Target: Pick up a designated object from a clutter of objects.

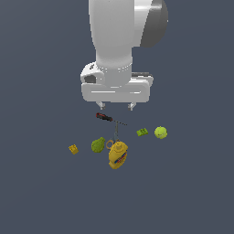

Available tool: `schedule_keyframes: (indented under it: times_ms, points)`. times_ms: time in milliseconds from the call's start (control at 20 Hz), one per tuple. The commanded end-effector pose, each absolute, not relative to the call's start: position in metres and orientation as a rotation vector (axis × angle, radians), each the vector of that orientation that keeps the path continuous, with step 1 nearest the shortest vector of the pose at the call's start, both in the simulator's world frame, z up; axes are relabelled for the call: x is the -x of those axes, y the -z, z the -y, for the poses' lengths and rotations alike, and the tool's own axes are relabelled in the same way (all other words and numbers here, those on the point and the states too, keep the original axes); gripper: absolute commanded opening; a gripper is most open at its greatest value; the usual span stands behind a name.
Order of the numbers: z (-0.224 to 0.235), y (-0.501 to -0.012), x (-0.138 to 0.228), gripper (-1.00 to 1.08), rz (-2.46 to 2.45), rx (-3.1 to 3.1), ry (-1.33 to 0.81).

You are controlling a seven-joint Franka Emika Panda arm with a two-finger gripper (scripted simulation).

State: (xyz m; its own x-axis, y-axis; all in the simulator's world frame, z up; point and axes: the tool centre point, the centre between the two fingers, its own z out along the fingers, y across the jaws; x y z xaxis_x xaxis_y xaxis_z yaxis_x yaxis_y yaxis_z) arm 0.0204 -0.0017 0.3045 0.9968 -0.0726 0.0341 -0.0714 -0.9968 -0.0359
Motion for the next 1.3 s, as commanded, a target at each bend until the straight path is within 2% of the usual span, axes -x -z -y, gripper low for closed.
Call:
schedule_keyframes:
  times_ms: [0,750,1250]
  points:
    - [0.001,-0.285,-0.021,1.00,-0.138,3.105,0.050]
    - [-0.003,-0.129,0.006,1.00,-0.361,3.106,0.015]
    - [-0.004,-0.069,0.034,1.00,-0.454,3.106,0.002]
